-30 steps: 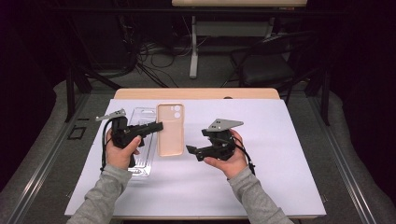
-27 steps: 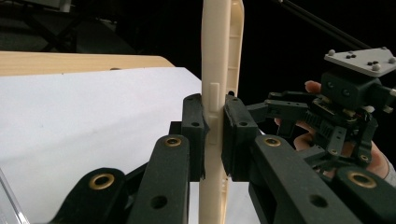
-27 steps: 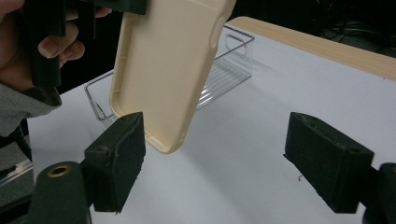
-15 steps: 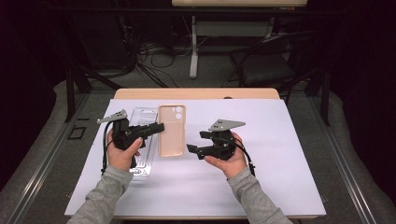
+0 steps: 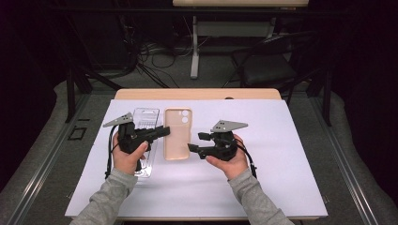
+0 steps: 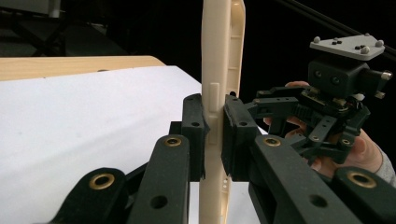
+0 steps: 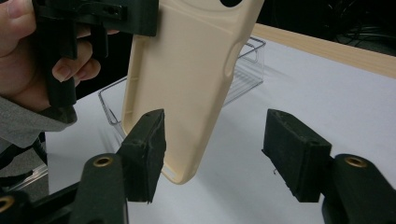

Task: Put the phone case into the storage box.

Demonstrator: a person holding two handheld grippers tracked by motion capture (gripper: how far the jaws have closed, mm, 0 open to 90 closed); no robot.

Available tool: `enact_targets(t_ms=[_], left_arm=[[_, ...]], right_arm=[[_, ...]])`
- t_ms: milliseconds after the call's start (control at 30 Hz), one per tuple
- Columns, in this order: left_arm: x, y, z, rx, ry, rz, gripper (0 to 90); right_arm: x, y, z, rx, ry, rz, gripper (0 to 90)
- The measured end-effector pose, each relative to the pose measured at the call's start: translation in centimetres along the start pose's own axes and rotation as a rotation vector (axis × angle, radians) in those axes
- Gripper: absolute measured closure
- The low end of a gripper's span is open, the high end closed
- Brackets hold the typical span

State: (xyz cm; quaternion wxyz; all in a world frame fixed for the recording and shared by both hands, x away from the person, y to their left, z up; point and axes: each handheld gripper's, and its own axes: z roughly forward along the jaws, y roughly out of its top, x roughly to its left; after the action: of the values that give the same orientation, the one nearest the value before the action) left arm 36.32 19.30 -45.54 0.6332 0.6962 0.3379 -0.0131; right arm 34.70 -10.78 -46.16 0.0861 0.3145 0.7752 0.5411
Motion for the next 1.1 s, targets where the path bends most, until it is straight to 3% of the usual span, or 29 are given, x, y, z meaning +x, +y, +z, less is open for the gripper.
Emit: enact_targets(t_ms=[333,900,1100], left_arm=[[-0.31,-0.07,0.04,-0.017,-0.015,0.015,81.3],[-0.54,-0.31,0.31,-0.02,-0.028,0.031,81.3],[-0.66,-0.41,0.46,-0.02,-0.033,0.032,81.3]], right_arm=[[-0.1,-0.05,-0.09,0.002,-0.014,0.021,40.4],[-0.56,-0.13,-0.39,-0.029,0.053,0.073,48.7],[-0.7,-0.25,-0.37,-0.041,0.091,0.112,52.0]])
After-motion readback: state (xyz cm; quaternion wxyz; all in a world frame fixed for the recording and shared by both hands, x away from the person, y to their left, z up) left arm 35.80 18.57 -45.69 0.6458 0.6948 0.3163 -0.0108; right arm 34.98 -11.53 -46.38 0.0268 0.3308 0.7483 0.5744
